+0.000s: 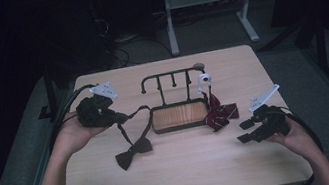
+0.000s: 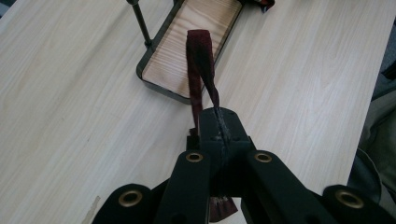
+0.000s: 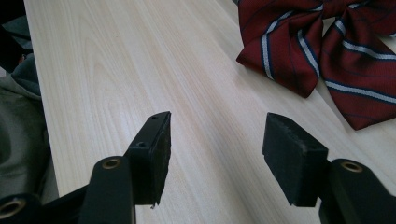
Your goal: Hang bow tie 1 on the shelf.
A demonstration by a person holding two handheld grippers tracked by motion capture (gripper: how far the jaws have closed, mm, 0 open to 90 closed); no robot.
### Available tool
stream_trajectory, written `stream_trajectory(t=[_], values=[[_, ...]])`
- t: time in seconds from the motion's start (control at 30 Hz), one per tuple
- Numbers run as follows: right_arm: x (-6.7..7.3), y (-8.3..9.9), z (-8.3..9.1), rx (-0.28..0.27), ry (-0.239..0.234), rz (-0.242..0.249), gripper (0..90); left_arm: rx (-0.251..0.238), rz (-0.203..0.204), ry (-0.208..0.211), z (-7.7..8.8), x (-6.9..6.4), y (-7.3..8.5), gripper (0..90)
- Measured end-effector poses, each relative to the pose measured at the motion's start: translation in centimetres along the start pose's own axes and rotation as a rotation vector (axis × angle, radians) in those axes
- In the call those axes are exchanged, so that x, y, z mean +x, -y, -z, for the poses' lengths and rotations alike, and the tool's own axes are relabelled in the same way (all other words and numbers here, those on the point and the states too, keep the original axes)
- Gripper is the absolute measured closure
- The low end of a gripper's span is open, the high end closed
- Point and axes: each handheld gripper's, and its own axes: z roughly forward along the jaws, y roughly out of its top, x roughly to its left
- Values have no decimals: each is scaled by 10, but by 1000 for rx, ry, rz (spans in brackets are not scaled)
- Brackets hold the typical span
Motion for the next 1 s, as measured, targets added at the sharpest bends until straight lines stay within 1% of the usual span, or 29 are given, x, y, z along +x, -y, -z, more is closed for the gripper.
stream_trajectory(t=[0.03,0.1,0.17,0.27,0.33,0.37,0.47,0.5,0.53,0.57,0.6,0.7,0.73,0.8,0.9,1.0], values=[[0,0,0,1,-1,-1,415,2,-4,0,0,0,-1,900],[0,1,0,-1,-2,-1,416,0,1,8,-1,1,-2,900],[0,1,1,-2,-3,-4,416,8,-8,7,-1,1,-3,900],[0,2,3,-5,2,-3,416,3,-5,8,-1,1,-6,900],[1,2,3,-6,2,-2,416,10,-17,11,1,2,-9,900],[1,3,4,-5,6,-1,416,6,-12,10,1,2,-10,900],[1,3,5,-9,5,0,417,8,-23,5,2,3,-15,900],[2,3,6,-9,9,-11,418,13,-26,5,3,3,-17,900],[2,3,6,-9,9,-11,418,8,-25,2,3,3,-18,900],[2,4,7,-9,11,-10,418,12,-30,2,4,4,-20,900],[1,4,7,-9,16,0,418,13,-31,-1,4,4,-21,900],[3,2,7,-11,14,-7,418,9,-28,-5,4,5,-25,900],[3,2,7,-10,14,-6,417,15,-35,-5,4,6,-26,900],[2,3,7,-7,16,-3,418,11,-24,-7,4,8,-27,900],[2,3,6,-2,14,0,417,18,-22,-8,5,12,-29,900],[2,3,6,-4,15,0,417,13,-11,-10,5,15,-31,900]])
